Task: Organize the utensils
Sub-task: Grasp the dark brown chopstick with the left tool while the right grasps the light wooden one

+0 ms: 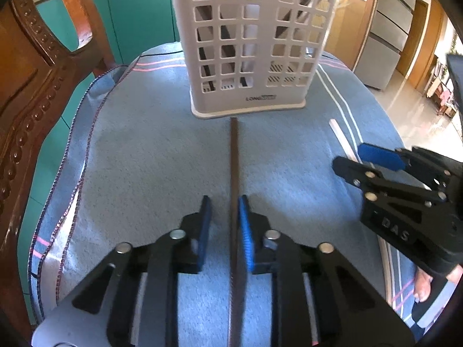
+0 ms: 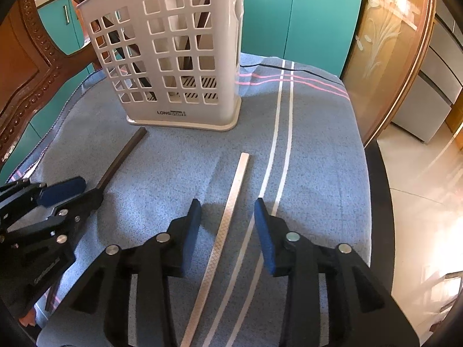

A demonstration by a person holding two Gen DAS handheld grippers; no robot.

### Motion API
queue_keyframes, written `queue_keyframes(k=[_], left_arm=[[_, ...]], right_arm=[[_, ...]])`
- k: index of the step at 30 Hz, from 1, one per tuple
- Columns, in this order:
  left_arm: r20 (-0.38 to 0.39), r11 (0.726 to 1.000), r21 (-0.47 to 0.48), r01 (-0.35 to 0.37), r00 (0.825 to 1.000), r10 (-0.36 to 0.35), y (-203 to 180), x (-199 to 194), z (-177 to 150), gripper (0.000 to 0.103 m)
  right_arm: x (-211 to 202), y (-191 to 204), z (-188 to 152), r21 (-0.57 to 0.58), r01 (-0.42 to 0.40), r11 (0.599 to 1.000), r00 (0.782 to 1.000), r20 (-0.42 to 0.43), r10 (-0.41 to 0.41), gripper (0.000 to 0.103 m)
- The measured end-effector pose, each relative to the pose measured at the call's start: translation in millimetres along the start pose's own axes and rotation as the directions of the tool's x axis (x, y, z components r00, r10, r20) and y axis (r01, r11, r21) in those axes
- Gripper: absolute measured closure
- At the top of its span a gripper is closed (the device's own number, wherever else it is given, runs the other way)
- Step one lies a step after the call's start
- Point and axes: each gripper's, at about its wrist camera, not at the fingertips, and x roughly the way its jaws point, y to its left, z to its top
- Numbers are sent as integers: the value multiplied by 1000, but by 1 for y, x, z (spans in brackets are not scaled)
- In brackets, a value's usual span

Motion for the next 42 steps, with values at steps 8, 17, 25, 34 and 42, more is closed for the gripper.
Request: queue_keyframes(k=[8, 17, 25, 34, 42], left_arm=[[-15, 999, -17, 30, 999, -31, 6, -7, -8, 92], [-13, 1000, -16, 14, 1000, -14, 2, -6, -8, 88], [-4, 999, -38, -33, 999, 33, 6, 1, -3, 54], [9, 998, -51, -43, 999, 43, 7, 5, 0, 50], [11, 997, -54, -56, 998, 57, 8, 4, -1, 43]], right_arm=[[0, 8, 1, 3, 10, 1000, 1000, 6, -10, 60], [-1, 9, -1, 6, 16, 1000, 1000, 11, -16, 55], [-1, 9, -2, 12, 22, 1000, 1000, 9, -22, 49], [0, 6, -2, 16, 22, 1000, 1000, 11, -22, 48], [-1, 6, -3, 14, 25, 1000, 1000, 12, -25, 47]])
